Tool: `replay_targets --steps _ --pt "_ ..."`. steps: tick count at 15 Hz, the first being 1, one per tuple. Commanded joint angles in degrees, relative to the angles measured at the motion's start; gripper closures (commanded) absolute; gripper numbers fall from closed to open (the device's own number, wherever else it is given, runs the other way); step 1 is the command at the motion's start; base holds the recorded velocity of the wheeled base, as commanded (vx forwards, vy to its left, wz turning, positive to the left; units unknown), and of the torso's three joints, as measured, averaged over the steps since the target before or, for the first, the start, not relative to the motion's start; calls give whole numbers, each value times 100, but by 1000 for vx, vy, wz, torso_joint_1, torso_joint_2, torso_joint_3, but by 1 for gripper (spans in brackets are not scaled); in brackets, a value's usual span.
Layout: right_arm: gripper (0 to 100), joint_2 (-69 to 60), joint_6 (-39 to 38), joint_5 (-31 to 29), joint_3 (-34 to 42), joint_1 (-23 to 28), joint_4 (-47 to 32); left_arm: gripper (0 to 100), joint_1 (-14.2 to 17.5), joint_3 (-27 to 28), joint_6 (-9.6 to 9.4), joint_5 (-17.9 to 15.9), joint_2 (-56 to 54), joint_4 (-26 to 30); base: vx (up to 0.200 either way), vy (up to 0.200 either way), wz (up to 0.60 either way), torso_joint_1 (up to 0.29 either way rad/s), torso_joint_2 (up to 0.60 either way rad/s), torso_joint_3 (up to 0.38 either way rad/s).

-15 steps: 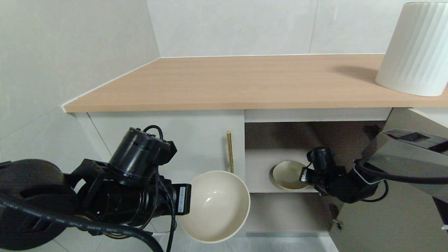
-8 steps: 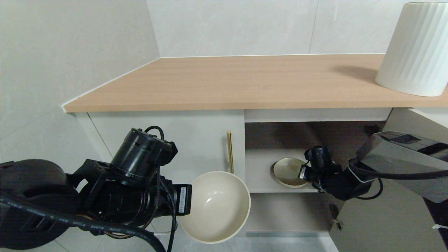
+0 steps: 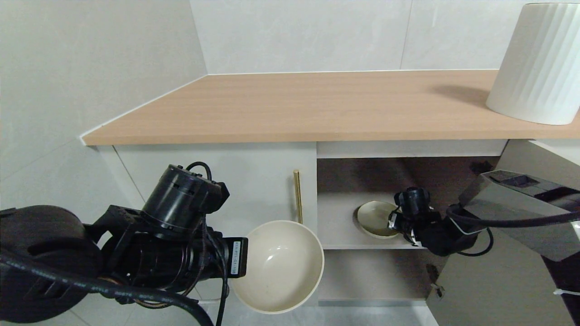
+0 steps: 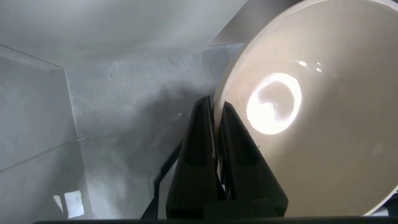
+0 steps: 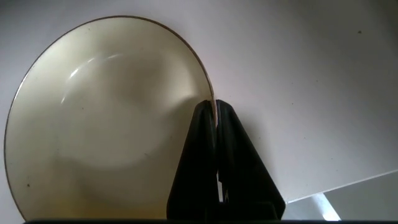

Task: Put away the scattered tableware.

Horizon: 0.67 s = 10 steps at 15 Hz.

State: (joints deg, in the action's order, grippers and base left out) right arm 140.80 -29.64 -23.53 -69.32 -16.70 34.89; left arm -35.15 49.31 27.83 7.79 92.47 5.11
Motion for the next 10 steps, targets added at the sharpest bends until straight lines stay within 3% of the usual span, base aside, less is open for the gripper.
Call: replay_targets --steps 1,4,5,10 --pt "100 18 2 6 -3 9 0 100 -1 0 3 -6 -18 -1 0 0 0 0 0 0" --pt "100 9 2 -3 6 9 0 100 -1 0 3 -6 -9 -1 0 0 0 0 0 0" --pt "0 9 2 -11 6 9 0 100 -1 0 3 -6 -9 -1 0 0 0 0 0 0" --pt "0 -9 -7 -29 23 9 9 100 -1 0 3 3 -9 -1 0 0 0 0 0 0"
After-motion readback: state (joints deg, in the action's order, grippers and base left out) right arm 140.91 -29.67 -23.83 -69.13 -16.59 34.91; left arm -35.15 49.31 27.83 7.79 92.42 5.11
